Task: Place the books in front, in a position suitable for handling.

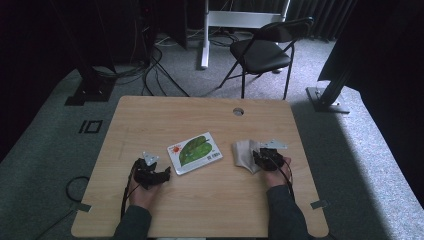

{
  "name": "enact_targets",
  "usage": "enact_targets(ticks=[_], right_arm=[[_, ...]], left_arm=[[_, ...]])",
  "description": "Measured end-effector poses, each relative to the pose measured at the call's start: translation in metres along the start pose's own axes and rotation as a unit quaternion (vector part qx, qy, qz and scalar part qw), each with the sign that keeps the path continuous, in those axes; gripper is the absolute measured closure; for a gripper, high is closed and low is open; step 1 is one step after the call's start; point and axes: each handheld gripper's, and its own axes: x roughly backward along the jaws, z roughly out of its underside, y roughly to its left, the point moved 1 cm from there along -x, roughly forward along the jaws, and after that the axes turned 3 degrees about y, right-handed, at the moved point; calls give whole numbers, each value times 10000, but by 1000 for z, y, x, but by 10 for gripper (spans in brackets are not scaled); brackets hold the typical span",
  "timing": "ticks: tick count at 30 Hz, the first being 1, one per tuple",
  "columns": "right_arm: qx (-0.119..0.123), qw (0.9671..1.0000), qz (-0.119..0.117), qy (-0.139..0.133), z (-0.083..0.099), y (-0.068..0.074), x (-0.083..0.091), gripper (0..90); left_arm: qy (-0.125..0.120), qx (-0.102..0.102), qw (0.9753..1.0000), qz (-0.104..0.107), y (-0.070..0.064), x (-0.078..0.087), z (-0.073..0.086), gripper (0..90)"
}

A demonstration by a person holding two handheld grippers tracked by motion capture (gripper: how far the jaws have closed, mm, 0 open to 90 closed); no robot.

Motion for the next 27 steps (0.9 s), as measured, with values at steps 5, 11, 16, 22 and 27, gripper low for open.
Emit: enact_targets(ticks=[5,11,16,22,27], right_arm=[[153,9992,-90,-368,-8,13,15,490],[604,9942,-651,-600,-21,42,18,439],[774,9902,-1023,-547,-29,63,6,427],[865,9881,-1194,-447,-34,79,-10,438],[838,9854,-1452,-304,-36,86,-22,405]], left_arm=[[-7,-34,10000,45,-3,0,0,214],[-14,-65,10000,69,-4,-1,-1,213],[-26,-89,9999,105,-7,-2,-1,215],[-52,-104,9999,124,-12,-1,-3,308],[-27,-151,9997,173,-16,-1,-3,309]])
